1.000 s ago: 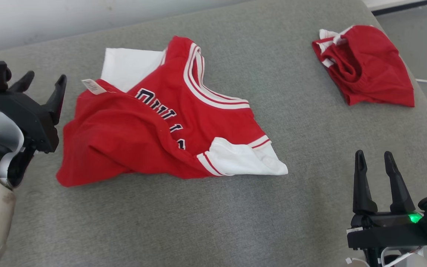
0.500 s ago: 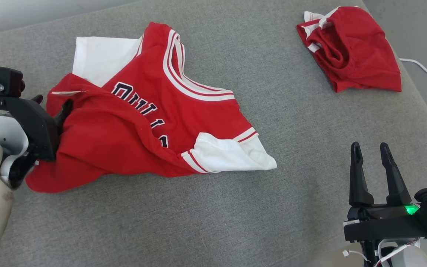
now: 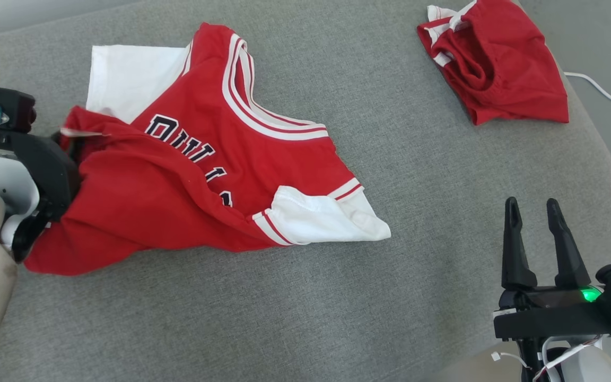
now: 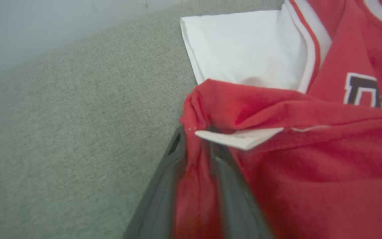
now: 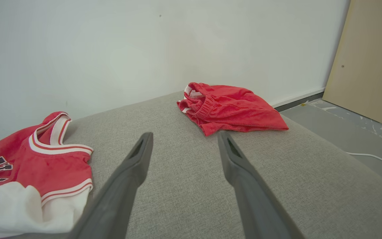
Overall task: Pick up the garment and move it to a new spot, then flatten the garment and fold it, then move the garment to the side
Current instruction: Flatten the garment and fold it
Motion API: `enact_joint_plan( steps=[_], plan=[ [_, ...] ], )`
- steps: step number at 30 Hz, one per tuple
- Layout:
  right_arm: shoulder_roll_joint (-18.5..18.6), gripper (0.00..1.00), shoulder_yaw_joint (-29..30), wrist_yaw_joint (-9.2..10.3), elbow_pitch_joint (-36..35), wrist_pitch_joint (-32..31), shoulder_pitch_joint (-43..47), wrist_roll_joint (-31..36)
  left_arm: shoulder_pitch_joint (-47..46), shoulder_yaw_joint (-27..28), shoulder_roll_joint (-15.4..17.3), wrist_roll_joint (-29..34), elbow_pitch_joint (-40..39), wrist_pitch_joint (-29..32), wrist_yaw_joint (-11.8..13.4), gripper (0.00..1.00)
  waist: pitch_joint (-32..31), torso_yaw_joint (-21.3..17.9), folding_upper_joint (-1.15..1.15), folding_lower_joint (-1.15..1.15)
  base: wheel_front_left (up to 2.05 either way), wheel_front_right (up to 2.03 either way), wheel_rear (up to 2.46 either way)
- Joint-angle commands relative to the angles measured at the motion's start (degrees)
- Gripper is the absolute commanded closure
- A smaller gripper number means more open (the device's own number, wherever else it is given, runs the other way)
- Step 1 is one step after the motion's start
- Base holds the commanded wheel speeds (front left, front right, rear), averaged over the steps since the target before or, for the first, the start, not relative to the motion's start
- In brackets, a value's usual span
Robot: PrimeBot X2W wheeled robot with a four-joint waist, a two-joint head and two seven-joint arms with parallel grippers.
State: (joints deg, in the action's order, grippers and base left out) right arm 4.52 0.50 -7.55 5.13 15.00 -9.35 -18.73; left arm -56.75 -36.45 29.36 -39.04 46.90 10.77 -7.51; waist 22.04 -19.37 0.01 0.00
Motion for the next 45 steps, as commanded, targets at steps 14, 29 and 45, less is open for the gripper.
enact_joint_plan(
  steps=[14, 29, 45],
  plan=[
    [0.77, 0.00, 1.78, 0.15, 0.43, 0.19, 4.21, 1.12, 2.58, -2.10, 0.93, -1.35, -9.71, -16.74, 1.05, 1.00, -8.43, 9.19, -0.01, 0.00, 0.00, 0.00, 0.00],
    [1.58, 0.00, 4.37, 0.15, -0.04, 0.16, 8.89, 1.28, 37.43, 1.92, 5.44, -7.69, -47.20, -22.31, 20.03, 1.00, -12.53, 20.57, -0.01, 0.00, 0.00, 0.00, 0.00],
    [2.72, 0.00, 4.02, 0.15, 1.08, 0.16, 8.88, 1.21, 52.93, 5.69, -4.22, -6.49, -42.15, -25.95, 21.56, 0.00, -14.14, 21.79, -0.01, 0.00, 0.00, 0.00, 0.00]
  ],
)
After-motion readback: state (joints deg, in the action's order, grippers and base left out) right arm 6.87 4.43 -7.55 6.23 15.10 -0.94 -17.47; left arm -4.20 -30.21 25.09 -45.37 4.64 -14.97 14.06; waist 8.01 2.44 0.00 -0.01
